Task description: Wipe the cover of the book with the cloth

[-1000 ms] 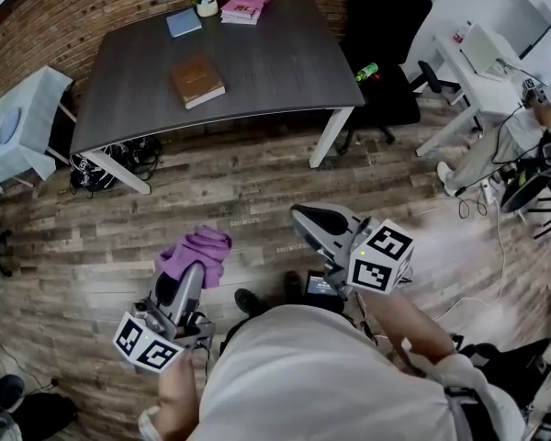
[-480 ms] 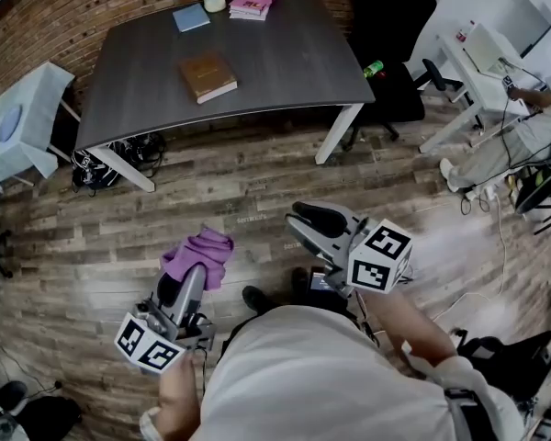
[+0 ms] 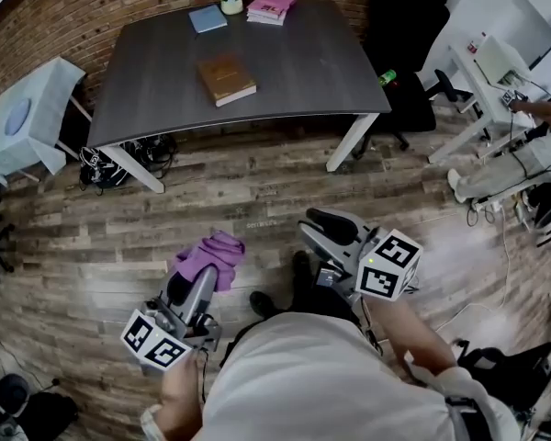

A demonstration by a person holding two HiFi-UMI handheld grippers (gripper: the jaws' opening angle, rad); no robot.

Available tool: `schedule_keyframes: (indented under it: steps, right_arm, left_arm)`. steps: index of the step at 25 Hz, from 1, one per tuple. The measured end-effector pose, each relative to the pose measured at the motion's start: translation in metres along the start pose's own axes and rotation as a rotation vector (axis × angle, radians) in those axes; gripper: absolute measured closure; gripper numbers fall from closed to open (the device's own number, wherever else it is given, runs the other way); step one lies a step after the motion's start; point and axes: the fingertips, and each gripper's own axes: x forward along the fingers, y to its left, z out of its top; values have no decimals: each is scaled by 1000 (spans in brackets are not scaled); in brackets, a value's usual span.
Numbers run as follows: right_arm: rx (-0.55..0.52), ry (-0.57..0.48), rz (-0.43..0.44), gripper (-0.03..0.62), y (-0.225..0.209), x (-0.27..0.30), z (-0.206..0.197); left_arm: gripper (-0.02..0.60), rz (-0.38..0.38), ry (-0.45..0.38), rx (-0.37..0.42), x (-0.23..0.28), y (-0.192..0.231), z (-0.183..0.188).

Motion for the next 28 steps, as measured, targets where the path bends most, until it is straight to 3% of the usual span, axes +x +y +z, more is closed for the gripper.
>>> schedule_keyframes:
  steps: [9, 28]
  right_arm:
    - [3, 34, 36, 473, -43, 31, 17]
    - [-5, 185, 154, 517, -203, 80, 88]
  left_arm:
    - [454, 60, -21, 3, 30, 28, 4]
    - [454, 235, -29, 29, 193, 101, 16]
